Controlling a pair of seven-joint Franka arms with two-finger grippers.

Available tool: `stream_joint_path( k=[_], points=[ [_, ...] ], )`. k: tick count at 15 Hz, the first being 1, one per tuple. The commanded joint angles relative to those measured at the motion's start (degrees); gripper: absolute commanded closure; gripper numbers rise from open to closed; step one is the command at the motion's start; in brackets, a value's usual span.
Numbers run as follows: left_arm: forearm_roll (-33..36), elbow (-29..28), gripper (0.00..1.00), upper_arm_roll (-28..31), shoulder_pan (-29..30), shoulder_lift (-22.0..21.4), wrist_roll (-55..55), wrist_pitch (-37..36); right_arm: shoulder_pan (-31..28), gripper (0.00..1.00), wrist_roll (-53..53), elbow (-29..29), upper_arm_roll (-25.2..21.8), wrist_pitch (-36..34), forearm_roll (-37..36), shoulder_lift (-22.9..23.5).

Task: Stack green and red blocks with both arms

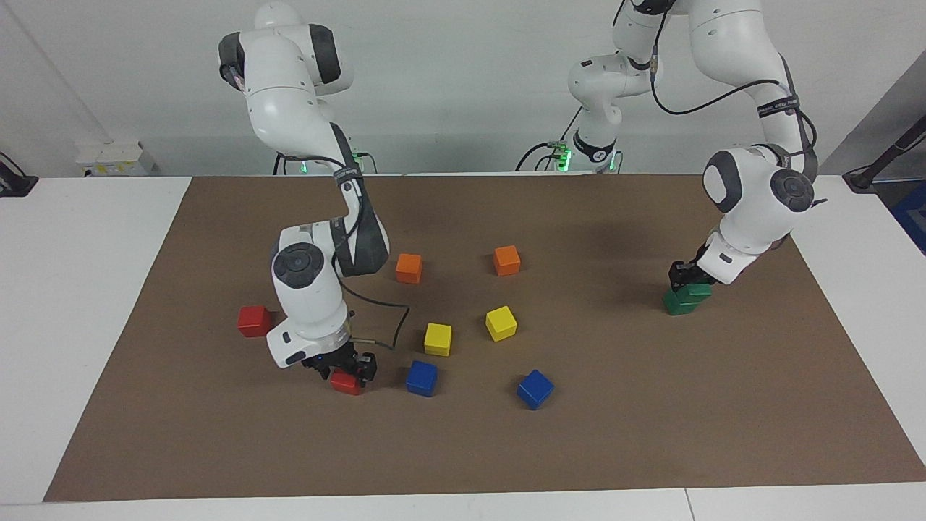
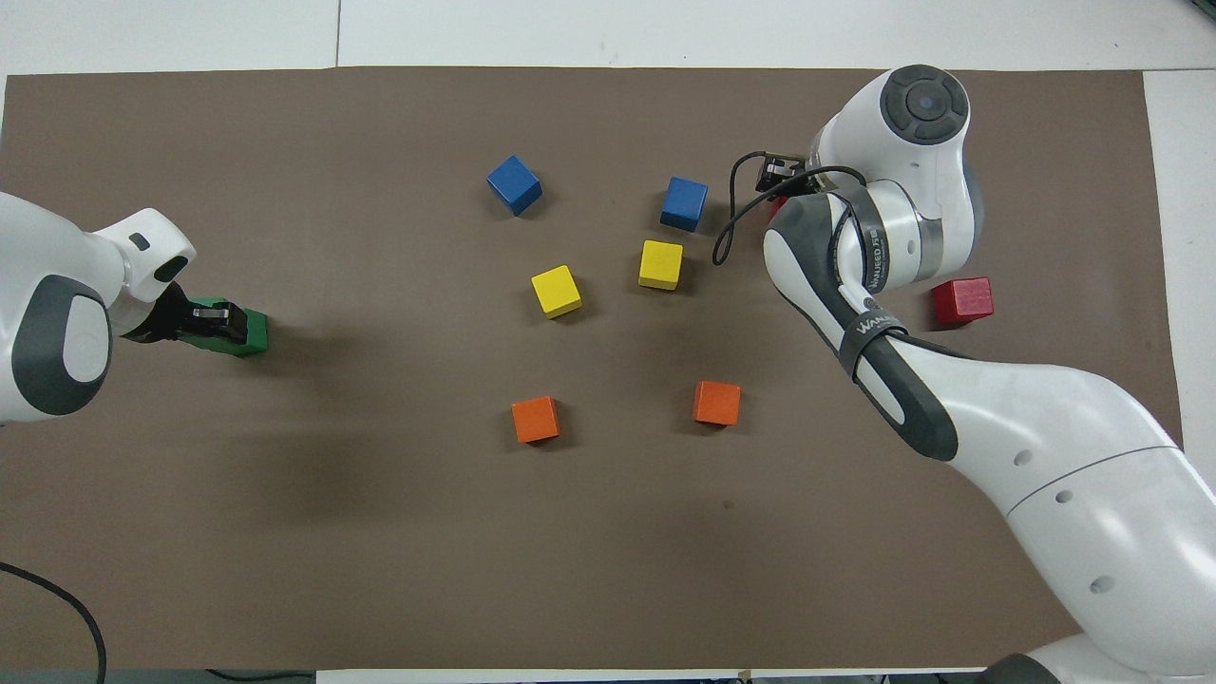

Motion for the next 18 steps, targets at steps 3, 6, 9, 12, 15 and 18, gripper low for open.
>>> stream_joint_path(
  k=[3, 6, 9, 12, 15, 18],
  points=[
    [-1.13, -2.38, 0.78, 0.47, -0.63, -2.18, -2.35, 1.26, -0.47, 0.90, 1.35, -0.54, 0.22, 1.82, -0.04, 0.62],
    [-1.13, -2.65, 0.00, 0.47, -0.63, -2.18, -1.93, 1.53, -0.47, 1.00, 1.35, -0.54, 0.22, 1.55, -0.04, 0.53],
    [-0.52, -0.46, 0.00, 0.64, -0.63, -2.17, -1.75, 0.04, -1.18, 1.00, -0.57, -0.36, 0.22, -1.16, -0.74, -0.34],
    [0.10, 10.32, 0.00, 0.64, -0.45, -3.49, -1.84, -14.14, -3.89, 1.00, -11.36, -4.29, 0.04, -7.23, -0.92, -7.17],
    [1.24, 18.18, 0.00, -0.06, -0.80, -7.77, -1.84, -27.71, -8.19, 1.00, -21.57, -17.37, 0.04, -7.15, -0.83, -18.68],
    [1.24, 16.34, 0.00, -0.32, -1.07, -12.71, -2.18, -30.45, -11.98, 1.00, -26.59, -26.97, 0.13, -5.40, -0.57, -26.08]
  ],
)
